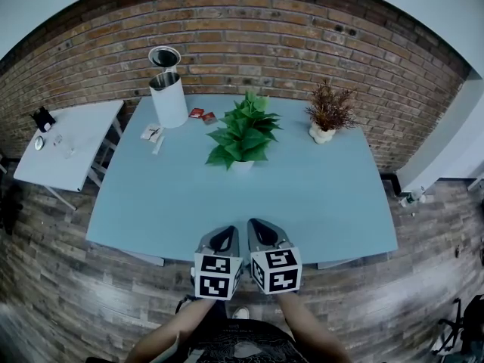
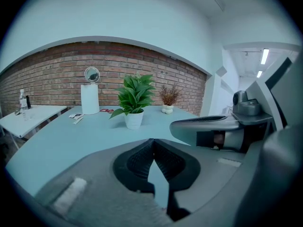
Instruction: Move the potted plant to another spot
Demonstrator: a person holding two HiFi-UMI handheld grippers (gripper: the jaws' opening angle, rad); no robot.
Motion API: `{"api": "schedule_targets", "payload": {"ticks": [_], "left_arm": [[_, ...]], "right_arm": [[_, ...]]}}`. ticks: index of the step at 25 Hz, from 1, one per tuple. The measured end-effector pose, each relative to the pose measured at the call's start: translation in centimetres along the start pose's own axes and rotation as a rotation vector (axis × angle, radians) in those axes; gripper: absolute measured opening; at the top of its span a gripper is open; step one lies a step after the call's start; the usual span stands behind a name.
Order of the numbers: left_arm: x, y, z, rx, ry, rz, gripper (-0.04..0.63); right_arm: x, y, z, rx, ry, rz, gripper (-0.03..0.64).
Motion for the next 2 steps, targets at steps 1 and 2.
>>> {"api": "schedule_targets", "payload": {"ticks": [1,2], "left_arm": [[-0.17,-0.07,-0.02,0.001,-0.003,0.004,0.0],[-0.32,-0.14,-0.04,0.002,-0.006,0.008,0.0]], "right_arm": [[-0.02,-0.06,-0.02,0.0,0.0,0.0,0.006],[-0.04,-0.11,-0.03,0.001,0.0,0.001,0.006]]}}
Point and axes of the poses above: the fingertips, and each gripper's own axes: z forward along the fingers, y to its right, x out of its top, the point moved 2 cm from there along -z, backward along the fingers, and after that the axes turned 6 degrees about x, right-handed, at the moved point
